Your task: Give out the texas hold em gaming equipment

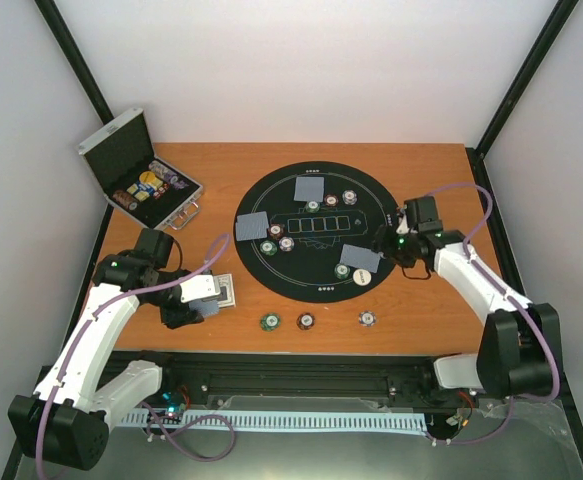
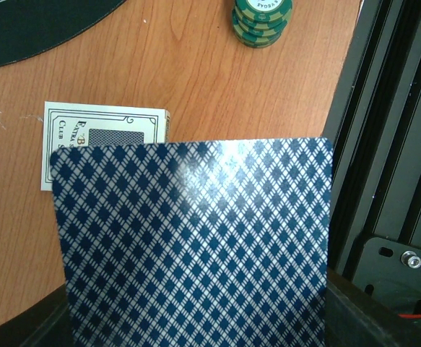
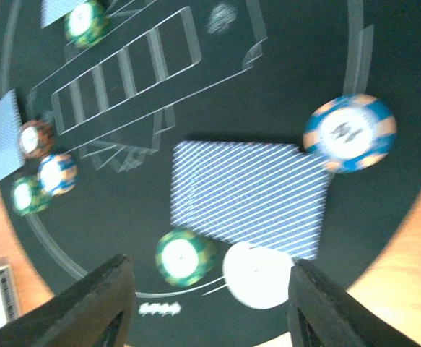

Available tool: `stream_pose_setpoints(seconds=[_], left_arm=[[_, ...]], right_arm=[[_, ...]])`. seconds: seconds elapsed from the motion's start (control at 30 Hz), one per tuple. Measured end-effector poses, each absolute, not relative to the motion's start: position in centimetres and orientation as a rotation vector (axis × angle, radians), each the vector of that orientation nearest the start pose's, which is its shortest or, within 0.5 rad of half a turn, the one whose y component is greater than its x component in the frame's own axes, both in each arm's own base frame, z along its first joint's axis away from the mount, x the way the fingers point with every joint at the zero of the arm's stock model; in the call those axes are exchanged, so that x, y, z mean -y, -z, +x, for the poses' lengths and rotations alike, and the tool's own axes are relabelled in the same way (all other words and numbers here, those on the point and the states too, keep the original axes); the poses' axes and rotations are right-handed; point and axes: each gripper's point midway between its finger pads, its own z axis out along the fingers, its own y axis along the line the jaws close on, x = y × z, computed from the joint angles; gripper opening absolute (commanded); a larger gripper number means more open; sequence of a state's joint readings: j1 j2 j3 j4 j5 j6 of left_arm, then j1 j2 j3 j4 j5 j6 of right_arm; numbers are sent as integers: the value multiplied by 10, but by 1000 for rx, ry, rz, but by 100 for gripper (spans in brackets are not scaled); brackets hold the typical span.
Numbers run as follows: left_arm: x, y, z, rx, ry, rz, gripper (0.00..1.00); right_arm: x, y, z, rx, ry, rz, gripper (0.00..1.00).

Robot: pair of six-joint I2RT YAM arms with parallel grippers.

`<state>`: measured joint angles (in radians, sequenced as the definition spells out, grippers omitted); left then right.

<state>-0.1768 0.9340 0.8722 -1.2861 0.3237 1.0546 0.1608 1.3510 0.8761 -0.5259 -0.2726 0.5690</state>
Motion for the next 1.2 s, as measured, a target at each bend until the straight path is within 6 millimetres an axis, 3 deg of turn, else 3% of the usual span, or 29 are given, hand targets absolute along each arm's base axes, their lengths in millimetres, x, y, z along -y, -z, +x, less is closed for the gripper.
stream_pose_setpoints(seconds=[0.07,0.13,0.2,0.33,0.53,0.67,0.8,1.07,1.2], left_arm=[[83,-139,151,-2250,283,1654,1],[83,-138,152,-2253,287,1655,1],[83,-138,152,-2257,290,1656,1],[83,-138,152,-2257,291,1656,1],[83,-137,153,-2259,292,1657,1],[84,-138,153,-2257,296,1656,1],[85,-140,154,-2252,301,1653,1],[88,-146,156,-2241,317,1649,1],[89,-148,154,-2247,342,1648,1]], right_arm=[[-121,-117,317,-2600,-663,368,65],[-158,-125,302,-2604,-755,265,67],[-201,-135,284,-2596,-867,142,68],[-299,-165,238,-2506,-1255,-129,74],[-378,-174,185,-2479,-1546,-342,74],[-416,-170,160,-2485,-1659,-437,74],[-442,-166,149,-2481,-1725,-488,74],[-468,-175,138,-2421,-1835,-565,74],[-478,-169,137,-2430,-1860,-577,74]])
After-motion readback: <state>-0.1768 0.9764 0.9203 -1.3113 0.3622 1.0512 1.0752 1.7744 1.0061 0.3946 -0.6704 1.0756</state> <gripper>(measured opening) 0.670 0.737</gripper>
